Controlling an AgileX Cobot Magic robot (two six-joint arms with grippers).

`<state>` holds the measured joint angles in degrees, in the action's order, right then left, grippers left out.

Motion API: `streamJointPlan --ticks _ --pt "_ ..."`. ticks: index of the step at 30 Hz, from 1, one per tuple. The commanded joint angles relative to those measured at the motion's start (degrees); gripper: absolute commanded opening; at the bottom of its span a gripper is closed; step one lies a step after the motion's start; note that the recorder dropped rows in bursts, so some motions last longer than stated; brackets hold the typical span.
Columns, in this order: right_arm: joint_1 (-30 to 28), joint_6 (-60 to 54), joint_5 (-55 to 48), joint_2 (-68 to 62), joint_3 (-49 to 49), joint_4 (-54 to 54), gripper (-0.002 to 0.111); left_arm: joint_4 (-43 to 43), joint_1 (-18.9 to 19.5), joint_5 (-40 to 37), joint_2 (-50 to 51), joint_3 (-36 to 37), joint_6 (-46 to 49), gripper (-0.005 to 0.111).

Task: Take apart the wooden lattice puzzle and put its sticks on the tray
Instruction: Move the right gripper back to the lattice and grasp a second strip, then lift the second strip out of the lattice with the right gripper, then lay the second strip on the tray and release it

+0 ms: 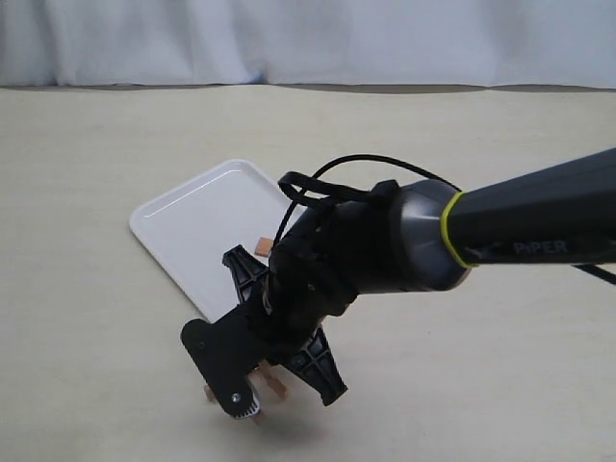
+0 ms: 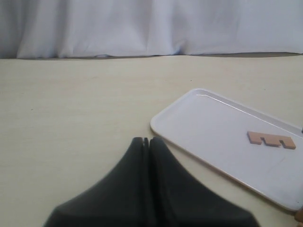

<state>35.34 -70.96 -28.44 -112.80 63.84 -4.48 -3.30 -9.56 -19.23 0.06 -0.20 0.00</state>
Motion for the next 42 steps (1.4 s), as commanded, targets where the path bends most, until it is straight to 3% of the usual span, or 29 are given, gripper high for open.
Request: streamJointPlan --ticks 1,22,30,36,42 --pt "0.1 -0.2 0.6 -0.2 -0.1 0.6 0.004 0.3 -0.5 0.9 -0.1 0.2 0.0 0.0" --pt "-0.1 0.7 0.1 6.9 0.0 0.6 0.004 0.3 -0.5 0.9 -0.1 0.2 0.0 0.0" --pt "-5.0 22.1 18.9 9.6 0.0 0.6 0.004 0.3 -0.5 0.7 -0.1 0.2 0.0 0.0" --pt "-9.3 38.1 20.9 6.2 0.0 0.6 0.004 0.3 -0.5 0.7 -0.1 0.2 0.0 0.0" --pt "-9.9 44.9 18.9 3.0 0.0 0.6 0.005 0.3 -0.5 0.7 -0.1 0.2 0.0 0.0"
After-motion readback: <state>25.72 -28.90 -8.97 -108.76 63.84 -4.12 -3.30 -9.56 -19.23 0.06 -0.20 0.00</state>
